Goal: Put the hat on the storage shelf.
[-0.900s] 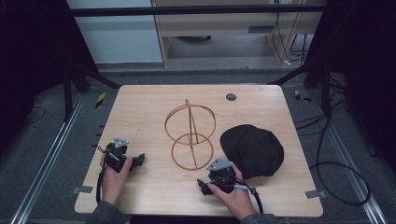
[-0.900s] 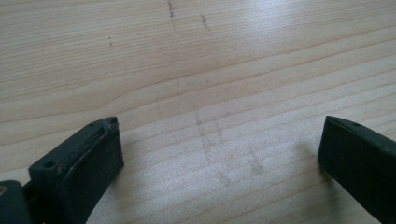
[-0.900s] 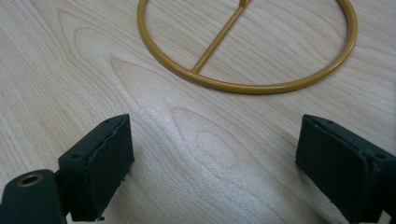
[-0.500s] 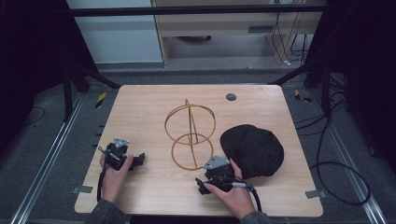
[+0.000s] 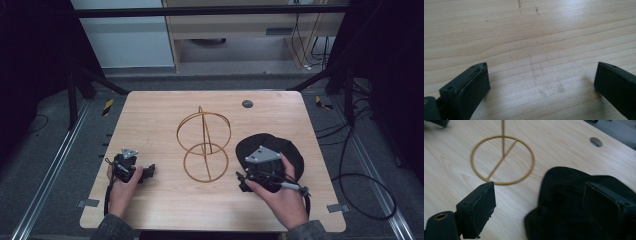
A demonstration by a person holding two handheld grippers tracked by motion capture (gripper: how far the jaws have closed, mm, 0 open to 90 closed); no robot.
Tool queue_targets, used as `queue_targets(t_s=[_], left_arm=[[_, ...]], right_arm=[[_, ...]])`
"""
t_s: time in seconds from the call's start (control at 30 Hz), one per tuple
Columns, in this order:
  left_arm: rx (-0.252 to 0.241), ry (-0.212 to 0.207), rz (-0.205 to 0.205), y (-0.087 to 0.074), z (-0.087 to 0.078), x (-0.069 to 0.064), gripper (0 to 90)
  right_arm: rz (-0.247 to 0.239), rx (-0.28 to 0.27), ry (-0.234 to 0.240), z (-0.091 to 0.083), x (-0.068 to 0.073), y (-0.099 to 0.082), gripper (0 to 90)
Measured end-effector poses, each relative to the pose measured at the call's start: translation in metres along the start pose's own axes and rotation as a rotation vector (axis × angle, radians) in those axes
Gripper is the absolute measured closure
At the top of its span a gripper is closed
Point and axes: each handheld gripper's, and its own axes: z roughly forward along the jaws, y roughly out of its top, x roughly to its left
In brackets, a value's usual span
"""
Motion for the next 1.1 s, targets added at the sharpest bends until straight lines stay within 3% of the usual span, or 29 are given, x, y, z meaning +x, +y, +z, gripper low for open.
queue_targets(t_s=[0.1,0.13,0.17,0.2,0.23,0.6,0.87,1.1], left_arm=[[-0.003,0.0,-0.004,0.0,0.0,0.0,0.0],[-0.003,0.0,-0.004,0.0,0.0,0.0,0.0],[0.001,0.001,0.0,0.0,0.0,0.0,0.0],[0.0,0.0,0.0,0.0,0.0,0.0,0.0],[-0.003,0.001,-0.003,-0.001,0.0,-0.001,0.0],[0.0,0.0,0.0,-0.001,-0.001,-0.001,0.0],[0.0,0.0,0.001,-0.001,-0.001,-0.001,0.0],[0.0,-0.001,0.003,-0.001,-0.001,-0.002,0.0]], right_arm=[[0.037,0.023,-0.017,-0.01,-0.02,-0.004,13.6],[0.037,0.023,-0.017,-0.01,-0.02,-0.004,13.6],[0.064,0.041,-0.023,-0.016,-0.033,-0.009,13.7],[0.064,0.041,-0.023,-0.016,-0.033,-0.009,13.7],[0.078,0.055,-0.031,-0.02,-0.044,-0.013,13.2],[0.176,0.11,-0.037,-0.027,-0.091,-0.032,8.5],[0.204,0.153,-0.021,-0.023,-0.107,-0.034,10.6],[0.216,0.177,-0.005,-0.012,-0.108,-0.035,10.0]])
